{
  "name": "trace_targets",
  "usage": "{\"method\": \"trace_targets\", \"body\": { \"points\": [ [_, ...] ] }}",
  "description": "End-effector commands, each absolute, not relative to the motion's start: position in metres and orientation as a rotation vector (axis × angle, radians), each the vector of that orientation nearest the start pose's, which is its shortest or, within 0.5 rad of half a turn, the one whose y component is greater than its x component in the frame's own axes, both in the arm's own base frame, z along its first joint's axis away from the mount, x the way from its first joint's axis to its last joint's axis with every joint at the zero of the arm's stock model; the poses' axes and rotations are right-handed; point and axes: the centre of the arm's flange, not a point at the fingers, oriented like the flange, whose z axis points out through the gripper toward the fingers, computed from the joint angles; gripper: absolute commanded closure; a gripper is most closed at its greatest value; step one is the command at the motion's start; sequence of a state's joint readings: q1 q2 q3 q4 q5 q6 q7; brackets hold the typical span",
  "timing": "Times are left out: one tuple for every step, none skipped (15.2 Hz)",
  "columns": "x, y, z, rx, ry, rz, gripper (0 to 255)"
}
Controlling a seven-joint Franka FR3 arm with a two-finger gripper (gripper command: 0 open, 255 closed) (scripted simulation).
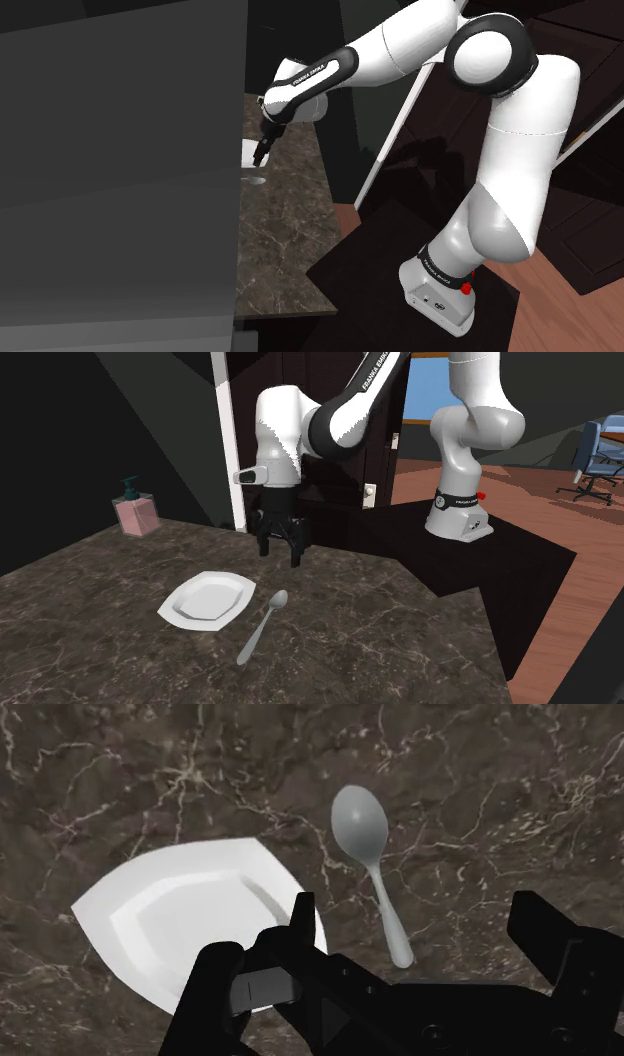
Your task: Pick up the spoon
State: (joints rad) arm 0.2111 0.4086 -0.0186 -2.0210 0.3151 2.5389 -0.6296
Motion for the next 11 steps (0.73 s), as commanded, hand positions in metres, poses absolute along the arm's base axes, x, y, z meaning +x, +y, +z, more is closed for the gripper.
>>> {"method": "trace_targets", "body": {
  "points": [
    [0.616,0.128,0.241,-2.834,-0.878,-0.228,0],
    [0.623,0.135,0.233,-2.824,-0.896,-0.232,0],
    [0.631,0.142,0.226,-2.814,-0.914,-0.236,0],
    [0.638,0.149,0.218,-2.804,-0.932,-0.240,0],
    [0.645,0.157,0.210,-2.793,-0.949,-0.244,0],
    [0.652,0.164,0.202,-2.782,-0.967,-0.247,0],
    [0.659,0.172,0.194,-2.772,-0.984,-0.251,0],
    [0.660,0.173,0.193,-2.770,-0.988,-0.252,0],
    [0.660,0.173,0.188,-2.770,-0.988,-0.252,0],
    [0.660,0.173,0.182,-2.770,-0.988,-0.252,0],
    [0.660,0.173,0.177,-2.770,-0.988,-0.252,0]
  ]
}}
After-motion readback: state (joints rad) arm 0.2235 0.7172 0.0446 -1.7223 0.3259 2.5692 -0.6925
